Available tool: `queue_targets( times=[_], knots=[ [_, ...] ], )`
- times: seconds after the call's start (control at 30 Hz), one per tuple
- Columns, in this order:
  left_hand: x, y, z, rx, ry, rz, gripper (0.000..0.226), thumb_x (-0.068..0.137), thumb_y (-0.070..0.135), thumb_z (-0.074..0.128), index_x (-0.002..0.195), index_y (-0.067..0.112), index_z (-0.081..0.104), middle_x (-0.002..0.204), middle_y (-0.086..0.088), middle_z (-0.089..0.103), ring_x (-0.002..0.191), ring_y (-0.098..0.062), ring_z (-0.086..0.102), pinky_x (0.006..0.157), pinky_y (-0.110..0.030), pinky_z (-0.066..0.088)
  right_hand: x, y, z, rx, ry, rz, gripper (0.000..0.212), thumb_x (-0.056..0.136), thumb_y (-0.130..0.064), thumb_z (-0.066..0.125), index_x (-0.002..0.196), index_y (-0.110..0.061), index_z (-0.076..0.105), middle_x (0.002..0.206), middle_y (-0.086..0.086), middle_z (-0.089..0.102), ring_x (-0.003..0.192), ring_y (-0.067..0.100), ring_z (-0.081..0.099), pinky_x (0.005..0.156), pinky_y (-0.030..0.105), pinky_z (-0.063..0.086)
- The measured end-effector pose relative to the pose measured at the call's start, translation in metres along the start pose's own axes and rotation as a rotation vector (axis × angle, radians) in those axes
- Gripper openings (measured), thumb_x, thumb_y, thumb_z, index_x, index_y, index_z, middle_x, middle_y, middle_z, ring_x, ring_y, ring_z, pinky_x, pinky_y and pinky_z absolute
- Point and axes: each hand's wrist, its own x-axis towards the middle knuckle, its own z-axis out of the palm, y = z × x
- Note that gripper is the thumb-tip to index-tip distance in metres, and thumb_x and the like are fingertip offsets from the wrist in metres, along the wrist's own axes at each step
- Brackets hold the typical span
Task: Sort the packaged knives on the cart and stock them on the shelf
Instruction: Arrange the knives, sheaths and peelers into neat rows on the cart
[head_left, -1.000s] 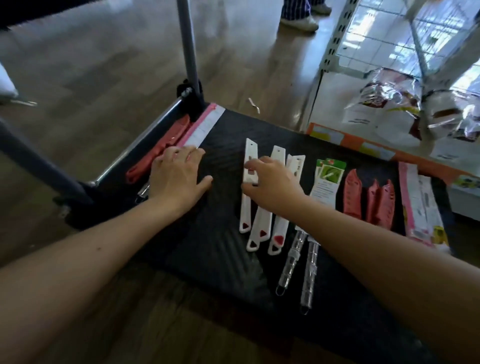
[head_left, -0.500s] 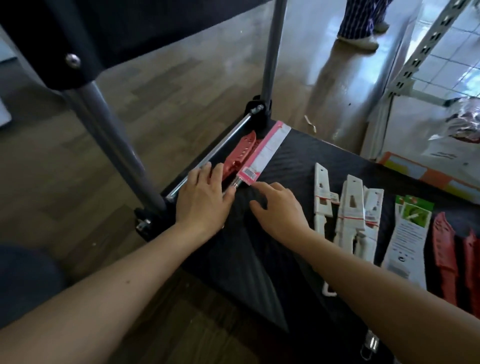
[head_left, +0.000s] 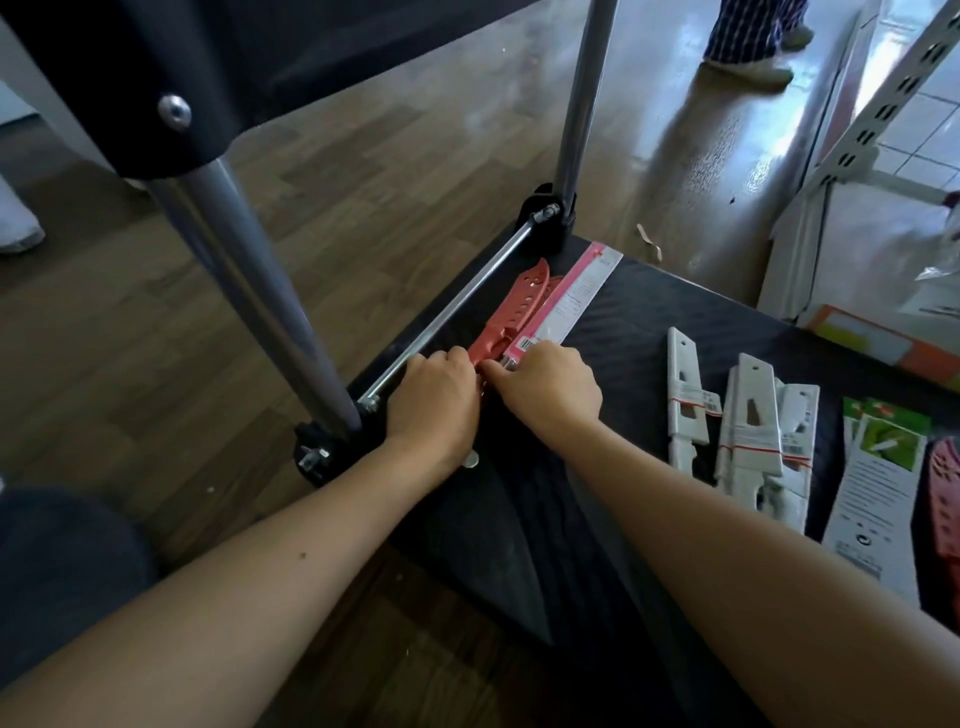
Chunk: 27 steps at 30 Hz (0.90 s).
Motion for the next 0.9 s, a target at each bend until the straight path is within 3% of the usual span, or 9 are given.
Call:
queue_targets(
  times=[0.1, 0.23, 0.37, 0.47, 0.63, 0.9],
  knots=[
    [0.000, 0.000, 0.000, -0.074, 0.028, 0.010, 0.026, 0.095, 0.022, 0.044, 0.107, 0.002, 0.056, 0.105, -0.016, 0.062, 0.100, -0.030, 0.057, 0.076, -0.037, 0.044, 0.003, 0.004, -0.002, 0.147, -0.054, 0.069, 0.033, 0.079, -0.042, 0.062, 0.073, -0.010, 0.059, 0.079, 0.006, 0.063, 0.072, 0.021, 0.063, 0.058, 0.029, 0.047],
    [-0.001, 0.005, 0.002, -0.141, 0.060, -0.010, 0.028, 0.093, 0.027, 0.048, 0.104, 0.005, 0.060, 0.095, -0.012, 0.065, 0.092, -0.027, 0.060, 0.072, -0.035, 0.045, 0.000, 0.018, -0.015, 0.287, -0.085, 0.163, 0.023, 0.076, -0.035, 0.062, 0.073, -0.012, 0.064, 0.056, 0.002, 0.061, 0.043, 0.010, 0.052, 0.045, 0.022, 0.042],
    [-0.004, 0.014, 0.001, -0.246, 0.037, -0.032, 0.028, 0.091, 0.029, 0.051, 0.103, 0.005, 0.061, 0.089, -0.012, 0.067, 0.081, -0.029, 0.064, 0.073, -0.040, 0.054, -0.003, 0.027, -0.020, 0.409, -0.072, 0.228, 0.020, 0.073, -0.033, 0.064, 0.071, -0.014, 0.064, 0.062, 0.004, 0.067, 0.046, 0.011, 0.061, 0.046, 0.022, 0.050],
    [-0.006, 0.022, 0.000, -0.318, 0.030, -0.069, 0.028, 0.092, 0.028, 0.051, 0.105, 0.005, 0.060, 0.091, -0.012, 0.067, 0.079, -0.028, 0.065, 0.072, -0.039, 0.055, -0.006, 0.031, -0.021, 0.521, -0.103, 0.291, 0.016, 0.074, -0.030, 0.065, 0.075, -0.014, 0.063, 0.069, 0.004, 0.068, 0.048, 0.010, 0.062, 0.039, 0.017, 0.045],
    [-0.011, 0.035, 0.002, -0.406, 0.012, -0.108, 0.030, 0.092, 0.027, 0.052, 0.111, 0.005, 0.058, 0.103, -0.012, 0.066, 0.094, -0.026, 0.063, 0.082, -0.038, 0.052, -0.009, 0.034, -0.019, 0.631, -0.133, 0.335, 0.017, 0.074, -0.025, 0.067, 0.083, -0.010, 0.065, 0.067, 0.004, 0.064, 0.049, 0.011, 0.060, 0.053, 0.023, 0.056],
    [-0.014, 0.044, 0.002, -0.497, 0.008, -0.178, 0.026, 0.091, 0.024, 0.053, 0.109, 0.007, 0.061, 0.100, -0.010, 0.068, 0.093, -0.023, 0.064, 0.076, -0.026, 0.046, -0.008, 0.041, -0.026, 0.604, -0.162, 0.368, 0.026, 0.076, -0.025, 0.067, 0.094, -0.007, 0.063, 0.074, 0.005, 0.064, 0.052, 0.013, 0.058, 0.064, 0.027, 0.059]
  ],
)
